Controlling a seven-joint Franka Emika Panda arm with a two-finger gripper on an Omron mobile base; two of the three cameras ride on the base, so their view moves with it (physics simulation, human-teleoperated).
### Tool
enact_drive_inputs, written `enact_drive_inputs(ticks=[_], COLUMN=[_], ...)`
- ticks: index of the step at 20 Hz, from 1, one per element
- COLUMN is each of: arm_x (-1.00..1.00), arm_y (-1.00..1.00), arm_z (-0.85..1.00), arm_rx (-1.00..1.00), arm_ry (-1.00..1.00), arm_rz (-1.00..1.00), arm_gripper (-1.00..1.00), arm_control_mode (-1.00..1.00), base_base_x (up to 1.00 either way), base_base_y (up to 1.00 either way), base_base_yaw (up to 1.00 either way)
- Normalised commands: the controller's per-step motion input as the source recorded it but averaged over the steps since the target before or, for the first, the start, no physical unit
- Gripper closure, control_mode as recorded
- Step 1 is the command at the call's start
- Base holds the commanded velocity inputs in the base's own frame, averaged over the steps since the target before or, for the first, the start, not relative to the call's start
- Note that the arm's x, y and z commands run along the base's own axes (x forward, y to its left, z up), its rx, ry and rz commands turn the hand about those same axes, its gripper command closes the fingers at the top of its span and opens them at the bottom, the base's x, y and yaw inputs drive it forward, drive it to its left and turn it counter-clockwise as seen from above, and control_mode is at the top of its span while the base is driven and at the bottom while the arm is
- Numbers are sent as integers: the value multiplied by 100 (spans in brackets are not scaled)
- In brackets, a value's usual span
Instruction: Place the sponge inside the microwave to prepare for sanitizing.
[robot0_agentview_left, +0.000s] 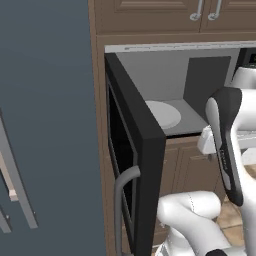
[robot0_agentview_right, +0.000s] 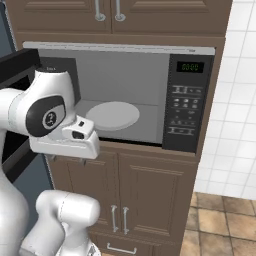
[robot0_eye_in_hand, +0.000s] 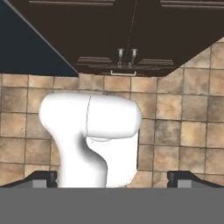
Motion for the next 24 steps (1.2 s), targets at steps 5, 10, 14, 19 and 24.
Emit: enact_drive_inputs(ticks=[5, 10, 14, 19, 24], arm_x=[-3, 0, 0, 0, 0], arm_y=[2, 0, 0, 0, 0], arm_z=[-43, 0, 0, 0, 0], arm_rx=[-2, 0, 0, 0, 0], arm_ry=[0, 0, 0, 0, 0], arm_rz=[-7, 0, 0, 0, 0], arm_gripper=[-100, -100, -100, -100, -100], arm_control_mode=[-100, -100, -100, 100, 100], base_base_x=[0, 0, 0, -1, -48], base_base_y=[0, 0, 0, 0, 0], base_base_yaw=[0, 0, 0, 0, -4])
